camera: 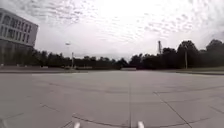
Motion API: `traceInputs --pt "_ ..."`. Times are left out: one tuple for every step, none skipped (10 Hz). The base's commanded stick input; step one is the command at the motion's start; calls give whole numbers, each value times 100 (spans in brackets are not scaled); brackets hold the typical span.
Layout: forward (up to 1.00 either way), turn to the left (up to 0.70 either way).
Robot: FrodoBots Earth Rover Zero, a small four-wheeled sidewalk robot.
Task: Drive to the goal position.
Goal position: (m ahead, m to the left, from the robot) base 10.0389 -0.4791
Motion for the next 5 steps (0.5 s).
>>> traceInputs --pt "70 0" --pt "70 0" --pt "70 0" --pt "70 0" --pt "70 -1"
